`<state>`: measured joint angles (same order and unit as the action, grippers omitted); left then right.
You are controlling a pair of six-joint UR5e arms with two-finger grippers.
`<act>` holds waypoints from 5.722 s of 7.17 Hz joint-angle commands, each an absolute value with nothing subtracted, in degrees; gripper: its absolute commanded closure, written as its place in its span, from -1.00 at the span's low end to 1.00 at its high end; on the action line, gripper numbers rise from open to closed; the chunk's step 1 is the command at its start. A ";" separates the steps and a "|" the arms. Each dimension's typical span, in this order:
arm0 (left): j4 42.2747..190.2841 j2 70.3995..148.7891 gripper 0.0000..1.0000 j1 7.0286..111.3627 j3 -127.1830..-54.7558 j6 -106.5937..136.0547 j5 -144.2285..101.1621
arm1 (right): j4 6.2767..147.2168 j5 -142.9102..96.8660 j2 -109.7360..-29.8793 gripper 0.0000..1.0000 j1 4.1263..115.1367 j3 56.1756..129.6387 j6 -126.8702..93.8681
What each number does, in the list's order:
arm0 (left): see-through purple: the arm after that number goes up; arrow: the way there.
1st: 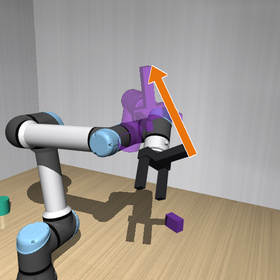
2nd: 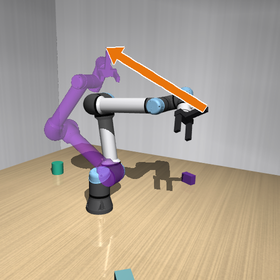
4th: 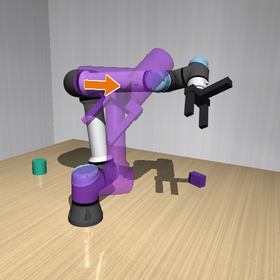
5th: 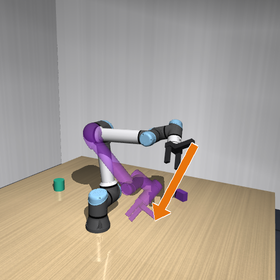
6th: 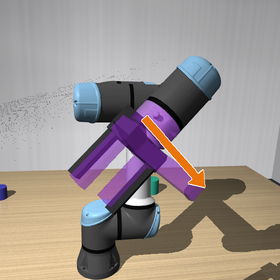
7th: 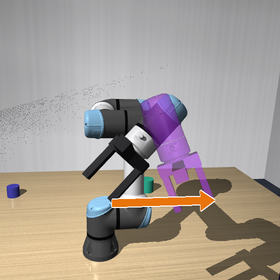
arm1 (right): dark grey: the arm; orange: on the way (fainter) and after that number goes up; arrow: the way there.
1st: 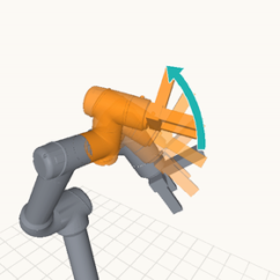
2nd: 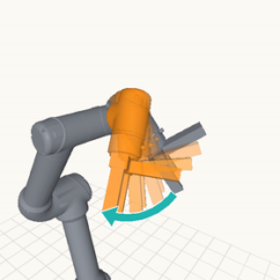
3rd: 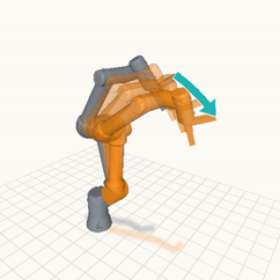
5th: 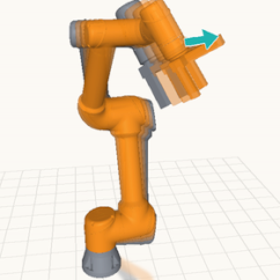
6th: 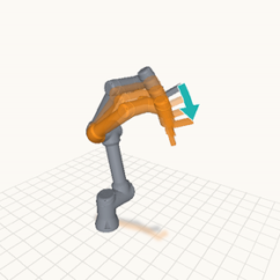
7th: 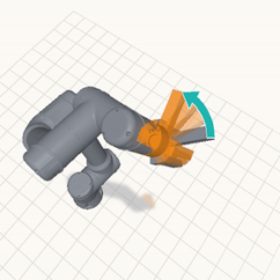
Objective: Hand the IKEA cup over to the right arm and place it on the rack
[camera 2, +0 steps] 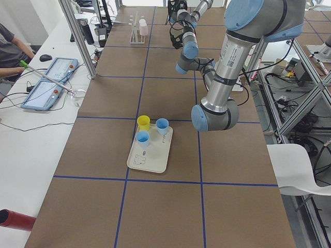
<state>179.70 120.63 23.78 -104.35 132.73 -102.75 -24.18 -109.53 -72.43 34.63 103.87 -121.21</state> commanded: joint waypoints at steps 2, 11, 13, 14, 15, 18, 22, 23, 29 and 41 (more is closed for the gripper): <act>179.21 119.02 -1.00 26.26 -106.60 132.19 -100.72 | -24.26 -109.51 -72.51 0.75 34.89 103.89 -121.20; 133.83 97.32 -1.00 69.58 -104.06 69.36 -135.43 | -1.80 -123.72 -78.22 0.74 54.89 98.70 -96.08; 125.29 93.52 -1.00 72.66 -103.97 52.71 -134.74 | 13.35 -139.73 -77.61 0.75 67.95 98.79 -82.79; 121.85 92.91 -1.00 73.47 -103.97 48.12 -132.47 | 21.71 -144.79 -77.87 0.75 73.94 98.88 -75.14; 119.73 90.90 -1.00 73.30 -104.06 43.20 -127.67 | 29.45 -146.93 -78.57 0.79 77.40 98.88 -66.71; 115.75 90.53 -1.00 73.21 -103.98 40.69 -127.09 | 46.67 -145.73 -86.03 0.79 84.08 98.96 -32.94; 115.75 90.35 -1.00 73.04 -103.89 40.87 -127.09 | 76.11 -136.86 -84.82 0.79 85.52 99.84 -4.35; 115.75 90.35 -1.00 73.04 -103.80 40.96 -127.09 | 84.73 -135.28 -80.72 0.79 85.52 99.67 -2.31; 116.02 89.91 -1.00 73.04 -103.97 41.66 -127.09 | 99.84 -131.21 -68.20 0.79 83.06 88.95 4.75; 116.10 90.00 -1.00 72.95 -104.41 41.66 -127.09 | 92.93 -131.84 -64.95 0.78 79.45 77.11 4.31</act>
<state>116.10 89.99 72.94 -104.30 41.59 -127.09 96.55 -131.90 -64.95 79.63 79.86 4.63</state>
